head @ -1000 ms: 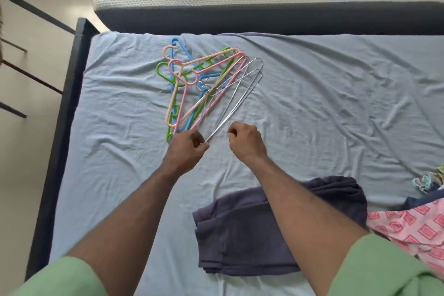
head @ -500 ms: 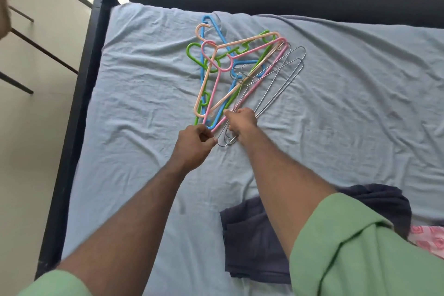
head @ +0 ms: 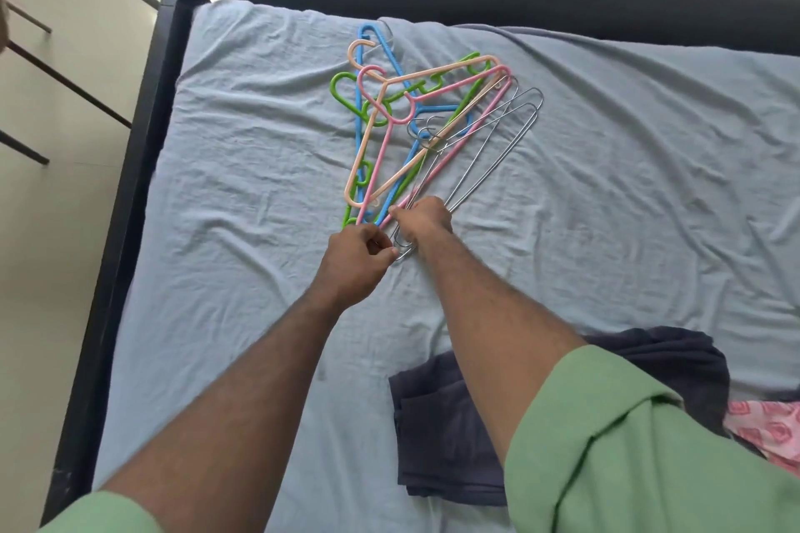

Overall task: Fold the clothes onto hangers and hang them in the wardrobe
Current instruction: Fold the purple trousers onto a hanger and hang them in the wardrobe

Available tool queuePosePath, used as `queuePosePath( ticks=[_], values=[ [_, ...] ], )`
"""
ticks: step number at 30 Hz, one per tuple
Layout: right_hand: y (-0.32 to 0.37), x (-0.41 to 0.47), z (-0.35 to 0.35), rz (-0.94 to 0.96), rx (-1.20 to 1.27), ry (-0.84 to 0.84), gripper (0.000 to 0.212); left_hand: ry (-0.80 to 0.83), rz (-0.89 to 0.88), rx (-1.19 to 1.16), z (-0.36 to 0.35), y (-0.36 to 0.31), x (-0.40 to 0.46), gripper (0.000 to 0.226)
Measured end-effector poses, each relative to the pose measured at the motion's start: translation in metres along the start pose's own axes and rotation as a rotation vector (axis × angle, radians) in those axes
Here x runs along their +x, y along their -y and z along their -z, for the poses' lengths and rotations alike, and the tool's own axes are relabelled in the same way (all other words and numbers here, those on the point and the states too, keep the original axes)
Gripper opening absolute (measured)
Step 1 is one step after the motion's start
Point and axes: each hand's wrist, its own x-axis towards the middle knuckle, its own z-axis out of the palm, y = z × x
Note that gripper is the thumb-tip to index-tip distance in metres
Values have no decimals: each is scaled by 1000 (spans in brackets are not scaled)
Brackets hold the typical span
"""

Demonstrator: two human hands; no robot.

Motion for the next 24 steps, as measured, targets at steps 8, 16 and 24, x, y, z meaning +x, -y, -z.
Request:
queuePosePath(
  ticks=[8,16,24],
  values=[
    [-11,-4,-7,-24,-92,-68,50,20,6,37,-2,10,1,8],
    [3,-14,-7,78,-189,-195,31,9,6,6,2,6,7,6],
    [-15,-29,3,34,-64,-223,24,21,40,-25,-2,7,-2,8]
  ],
)
